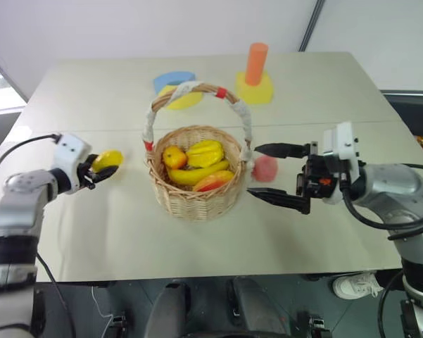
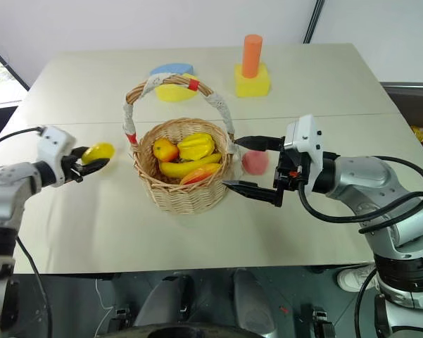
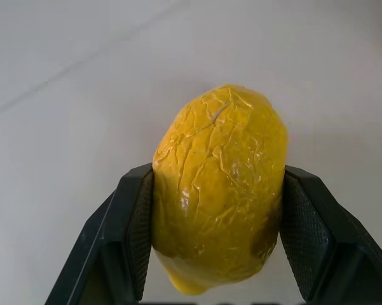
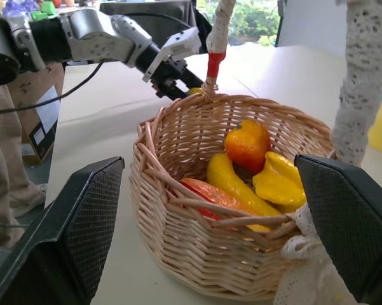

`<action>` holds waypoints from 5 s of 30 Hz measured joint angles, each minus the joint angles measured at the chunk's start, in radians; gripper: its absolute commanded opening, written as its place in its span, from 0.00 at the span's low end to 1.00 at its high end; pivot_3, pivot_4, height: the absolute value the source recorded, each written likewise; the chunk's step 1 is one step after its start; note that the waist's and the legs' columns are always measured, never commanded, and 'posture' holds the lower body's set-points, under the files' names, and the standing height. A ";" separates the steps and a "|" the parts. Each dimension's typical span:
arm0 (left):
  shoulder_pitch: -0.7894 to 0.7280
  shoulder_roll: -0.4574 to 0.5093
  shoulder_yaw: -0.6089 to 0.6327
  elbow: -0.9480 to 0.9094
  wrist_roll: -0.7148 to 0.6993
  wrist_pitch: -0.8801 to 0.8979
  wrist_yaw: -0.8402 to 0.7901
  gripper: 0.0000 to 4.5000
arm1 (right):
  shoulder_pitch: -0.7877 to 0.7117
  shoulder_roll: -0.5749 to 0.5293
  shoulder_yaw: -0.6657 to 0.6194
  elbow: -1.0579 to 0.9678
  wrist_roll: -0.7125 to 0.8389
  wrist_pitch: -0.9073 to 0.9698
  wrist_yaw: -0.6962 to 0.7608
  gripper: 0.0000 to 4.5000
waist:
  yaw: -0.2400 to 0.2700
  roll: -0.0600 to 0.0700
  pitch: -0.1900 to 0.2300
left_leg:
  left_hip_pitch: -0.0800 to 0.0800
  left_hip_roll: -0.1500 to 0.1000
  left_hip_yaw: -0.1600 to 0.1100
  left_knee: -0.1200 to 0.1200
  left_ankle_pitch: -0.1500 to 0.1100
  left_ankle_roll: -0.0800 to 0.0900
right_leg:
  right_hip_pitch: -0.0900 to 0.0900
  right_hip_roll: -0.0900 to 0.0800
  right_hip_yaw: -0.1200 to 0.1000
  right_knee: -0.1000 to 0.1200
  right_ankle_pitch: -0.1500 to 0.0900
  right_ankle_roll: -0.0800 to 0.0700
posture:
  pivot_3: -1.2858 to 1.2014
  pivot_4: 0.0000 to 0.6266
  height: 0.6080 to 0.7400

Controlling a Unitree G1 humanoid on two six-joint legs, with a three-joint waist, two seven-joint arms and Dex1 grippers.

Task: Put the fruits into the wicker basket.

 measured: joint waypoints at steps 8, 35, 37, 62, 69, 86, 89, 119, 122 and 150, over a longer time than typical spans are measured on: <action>0.274 -0.044 0.209 -0.669 -0.414 0.315 0.087 0.61 | -0.064 0.004 0.010 0.069 -0.031 -0.027 0.013 1.00 | 0.011 0.000 0.000 | 0.006 -0.001 0.000 0.001 0.000 0.000 | 0.009 -0.003 -0.003 -0.001 0.000 0.000 | 0.52 0.24 1.00; 0.025 -0.103 -0.173 -0.764 -0.391 0.278 0.154 0.99 | 0.004 0.099 0.076 0.462 -0.382 -0.198 -0.155 1.00 | 0.004 0.000 0.000 | 0.012 0.003 0.002 0.001 0.001 -0.001 | 0.015 0.003 -0.003 -0.002 0.000 0.000 | 0.52 0.24 1.00; 0.068 -0.070 -0.147 -0.769 -0.395 0.276 0.134 0.99 | 0.001 0.128 0.086 0.501 -0.392 -0.208 -0.155 1.00 | 0.002 0.000 0.000 | 0.013 0.003 0.002 0.001 0.001 -0.001 | 0.016 0.003 -0.003 -0.002 0.000 0.000 | 0.52 0.24 1.00; 0.264 -0.069 -0.045 -0.703 -0.307 0.109 0.149 1.00 | 0.132 0.008 -0.023 0.391 -0.299 -0.198 0.020 0.47 | 0.006 0.001 0.000 | 0.012 0.003 0.002 0.001 0.000 0.000 | 0.016 0.002 -0.004 -0.003 0.000 0.000 | 0.52 0.24 1.00; 0.296 -0.072 -0.005 -0.644 -0.307 0.046 0.100 1.00 | 0.088 -0.068 -0.046 0.017 -0.016 0.025 0.069 0.47 | -0.004 0.001 0.001 | 0.020 0.007 0.003 0.000 0.000 0.000 | 0.022 0.006 -0.003 -0.003 0.000 -0.001 | 0.52 0.24 1.00; 0.318 -0.114 -0.014 -0.700 -0.312 0.041 0.153 1.00 | -0.172 0.221 0.303 -0.001 -0.225 0.093 -0.254 1.00 | 0.006 0.001 0.000 | 0.009 0.006 0.001 0.000 0.000 0.000 | 0.013 0.003 -0.005 -0.005 0.000 -0.001 | 0.52 0.24 1.00; 0.313 -0.121 -0.026 -0.704 -0.313 0.043 0.154 1.00 | -0.140 0.184 0.236 -0.014 -0.172 0.091 -0.204 1.00 | 0.008 0.001 0.000 | 0.009 0.006 0.001 0.000 0.000 0.000 | 0.013 0.003 -0.005 -0.005 0.000 -0.001 | 0.52 0.24 1.00; 0.277 -0.148 -0.056 -0.676 -0.310 0.038 0.157 1.00 | -0.124 0.284 0.060 0.249 -0.174 0.023 -0.285 0.00 | 0.005 0.001 0.000 | 0.010 0.007 0.001 -0.001 0.000 0.000 | 0.016 0.005 -0.006 -0.008 0.001 -0.002 | 0.52 0.24 1.00; 0.263 -0.148 -0.062 -0.672 -0.307 0.038 0.157 1.00 | -0.124 0.255 -0.004 0.253 -0.173 0.015 -0.300 0.00 | 0.008 0.001 0.000 | 0.010 0.007 0.001 -0.001 0.000 0.000 | 0.016 0.004 -0.006 -0.009 0.001 -0.002 | 0.52 0.24 1.00; 0.243 -0.185 -0.032 -0.447 -0.145 -0.055 0.233 1.00 | -0.006 0.044 -0.297 0.761 -0.379 -0.396 -0.399 0.65 | 0.003 0.002 0.000 | 0.011 0.007 0.003 -0.001 -0.001 0.001 | 0.016 0.005 -0.004 -0.007 0.001 -0.002 | 0.52 0.24 1.00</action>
